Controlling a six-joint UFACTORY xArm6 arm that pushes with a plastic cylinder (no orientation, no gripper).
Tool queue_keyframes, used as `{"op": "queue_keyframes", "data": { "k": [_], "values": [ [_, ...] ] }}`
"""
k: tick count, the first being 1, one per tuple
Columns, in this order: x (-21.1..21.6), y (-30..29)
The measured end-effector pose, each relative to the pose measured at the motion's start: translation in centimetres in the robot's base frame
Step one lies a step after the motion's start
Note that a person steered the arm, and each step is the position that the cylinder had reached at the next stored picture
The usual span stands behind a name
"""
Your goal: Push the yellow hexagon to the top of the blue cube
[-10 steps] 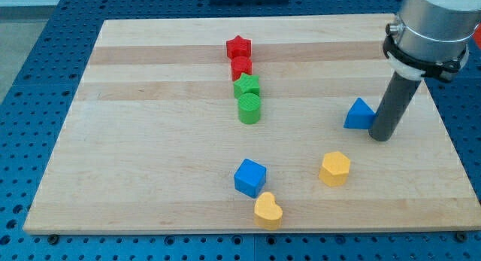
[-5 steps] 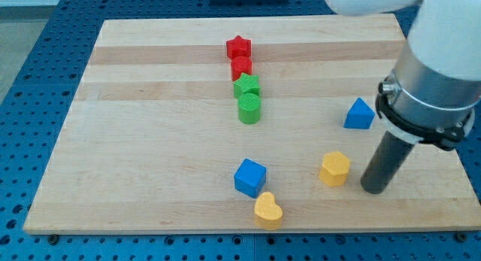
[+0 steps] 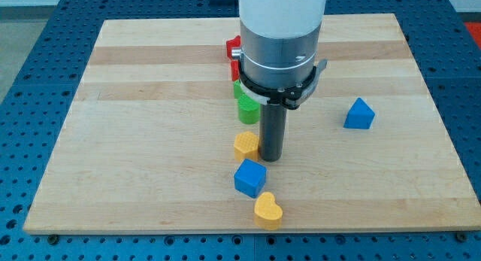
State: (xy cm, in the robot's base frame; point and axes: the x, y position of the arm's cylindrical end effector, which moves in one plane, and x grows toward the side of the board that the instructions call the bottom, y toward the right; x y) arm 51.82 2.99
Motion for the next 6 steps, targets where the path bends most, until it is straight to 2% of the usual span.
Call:
{"op": "queue_keyframes", "data": {
  "k": [1,4,5,6],
  "values": [
    [0.0,2.1],
    [-0.9,13.3],
    [-2.3,15.5],
    [-5.7,15.7]
  ]
}}
